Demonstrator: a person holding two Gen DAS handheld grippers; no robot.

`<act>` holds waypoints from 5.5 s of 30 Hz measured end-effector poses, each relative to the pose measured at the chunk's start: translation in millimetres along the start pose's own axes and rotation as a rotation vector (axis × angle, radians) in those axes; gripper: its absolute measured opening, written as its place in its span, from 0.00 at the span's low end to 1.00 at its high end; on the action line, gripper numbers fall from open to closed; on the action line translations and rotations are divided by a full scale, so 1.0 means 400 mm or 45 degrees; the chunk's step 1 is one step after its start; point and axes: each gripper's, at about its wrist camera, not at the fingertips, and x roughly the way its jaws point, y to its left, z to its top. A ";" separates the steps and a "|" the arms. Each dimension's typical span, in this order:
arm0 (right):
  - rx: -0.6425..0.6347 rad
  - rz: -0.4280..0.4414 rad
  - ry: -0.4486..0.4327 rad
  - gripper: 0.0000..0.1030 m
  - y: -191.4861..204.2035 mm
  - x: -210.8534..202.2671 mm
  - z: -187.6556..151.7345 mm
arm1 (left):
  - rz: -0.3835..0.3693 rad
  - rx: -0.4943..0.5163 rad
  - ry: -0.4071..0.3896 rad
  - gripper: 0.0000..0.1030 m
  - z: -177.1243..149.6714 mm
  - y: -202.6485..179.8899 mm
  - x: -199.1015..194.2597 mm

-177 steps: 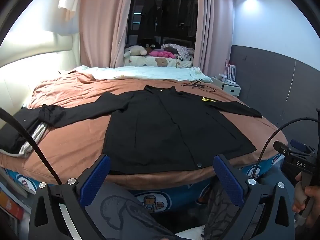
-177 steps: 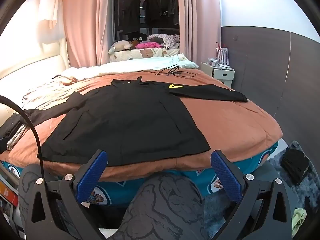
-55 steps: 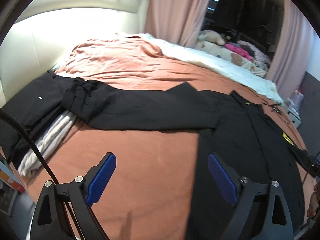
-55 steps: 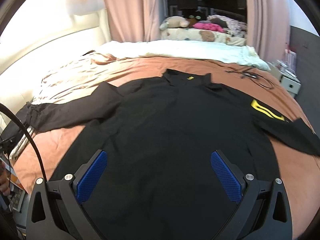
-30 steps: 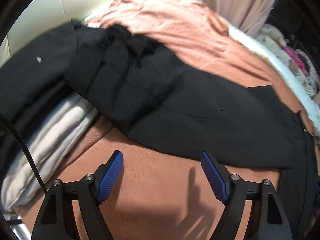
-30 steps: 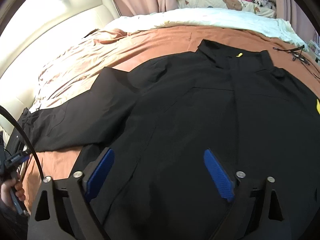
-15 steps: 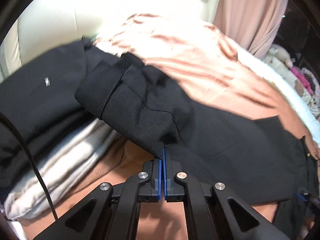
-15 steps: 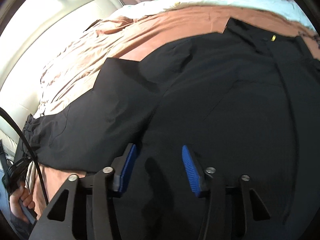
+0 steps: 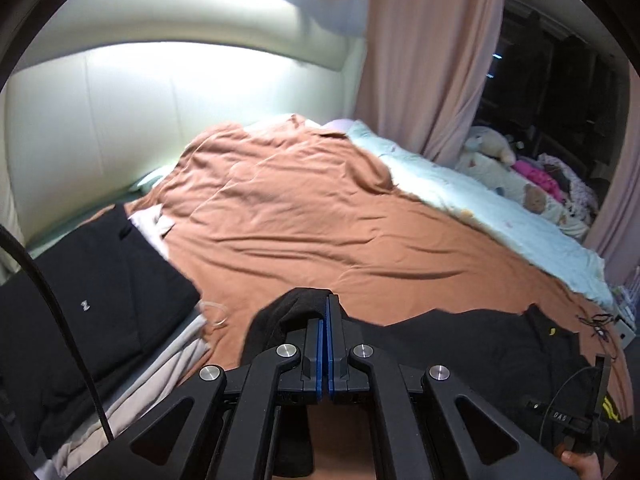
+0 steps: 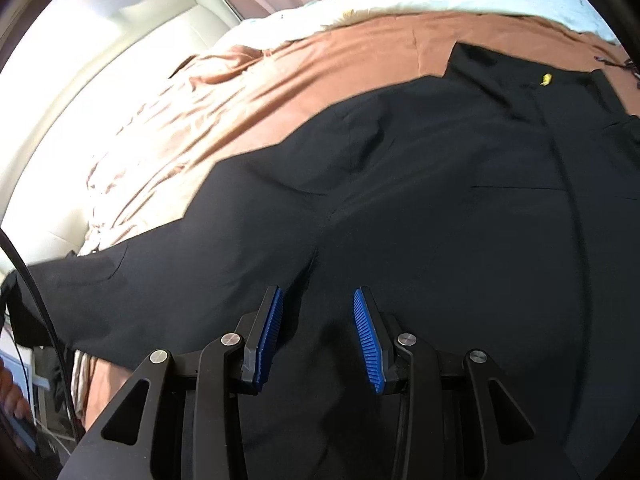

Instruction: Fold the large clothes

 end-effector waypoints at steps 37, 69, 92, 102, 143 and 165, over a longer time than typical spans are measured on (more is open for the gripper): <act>0.500 -0.197 -0.431 0.77 -0.384 -0.453 -0.219 | -0.958 0.705 0.172 0.00 -0.113 -1.036 -0.143; 0.167 -0.132 -0.173 0.77 -0.141 -0.112 0.062 | -0.618 0.495 0.594 0.72 -0.267 -0.659 0.081; -0.247 -0.670 0.210 0.72 0.047 0.367 0.149 | -0.398 0.288 0.609 0.67 -0.375 -0.336 0.175; -0.161 -0.473 0.047 0.33 -0.052 0.247 0.230 | -0.403 0.376 0.615 0.67 -0.366 -0.404 0.195; 0.478 -0.352 -0.104 0.10 -0.721 0.167 0.216 | -0.206 0.502 0.746 0.37 -0.408 -0.465 0.401; 0.445 -0.501 -0.174 0.11 -0.654 -0.024 0.123 | -0.240 0.441 0.691 0.38 -0.358 -0.498 0.301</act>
